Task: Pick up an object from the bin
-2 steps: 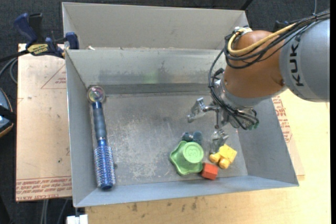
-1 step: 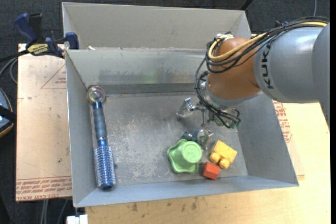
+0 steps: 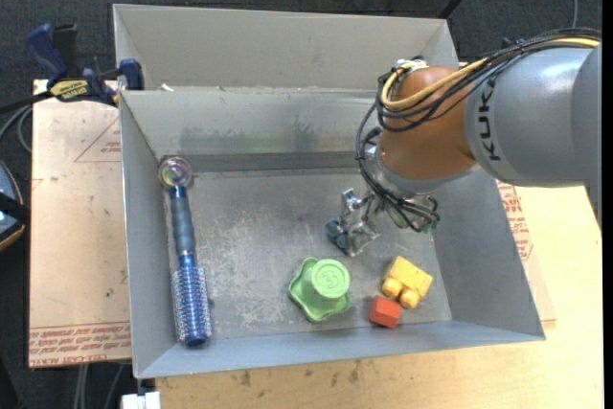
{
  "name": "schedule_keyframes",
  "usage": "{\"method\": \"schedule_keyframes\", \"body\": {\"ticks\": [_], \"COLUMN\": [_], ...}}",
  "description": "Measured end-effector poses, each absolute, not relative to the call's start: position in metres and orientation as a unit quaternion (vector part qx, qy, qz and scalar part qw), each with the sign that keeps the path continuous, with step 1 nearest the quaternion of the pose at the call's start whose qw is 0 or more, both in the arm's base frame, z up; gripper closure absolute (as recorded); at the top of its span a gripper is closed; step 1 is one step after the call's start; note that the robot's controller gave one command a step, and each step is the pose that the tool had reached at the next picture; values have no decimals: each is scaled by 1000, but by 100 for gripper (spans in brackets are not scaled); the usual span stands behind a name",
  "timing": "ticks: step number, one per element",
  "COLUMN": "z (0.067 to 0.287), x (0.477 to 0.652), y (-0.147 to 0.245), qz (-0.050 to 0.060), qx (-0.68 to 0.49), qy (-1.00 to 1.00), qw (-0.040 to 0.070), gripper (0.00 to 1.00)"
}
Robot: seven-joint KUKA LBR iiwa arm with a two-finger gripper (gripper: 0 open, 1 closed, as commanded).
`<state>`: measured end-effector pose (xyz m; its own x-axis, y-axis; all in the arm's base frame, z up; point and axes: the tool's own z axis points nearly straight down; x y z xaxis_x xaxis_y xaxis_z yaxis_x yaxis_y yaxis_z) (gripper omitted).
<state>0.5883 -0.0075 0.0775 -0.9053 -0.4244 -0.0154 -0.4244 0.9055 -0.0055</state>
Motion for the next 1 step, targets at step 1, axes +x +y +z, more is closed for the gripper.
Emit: {"method": "schedule_keyframes", "body": {"ticks": [1], "z": [178], "x": [589], "y": [-4], "qz": [-1], "qx": [-206], "qy": [979], "qw": [5], "gripper": [100]}}
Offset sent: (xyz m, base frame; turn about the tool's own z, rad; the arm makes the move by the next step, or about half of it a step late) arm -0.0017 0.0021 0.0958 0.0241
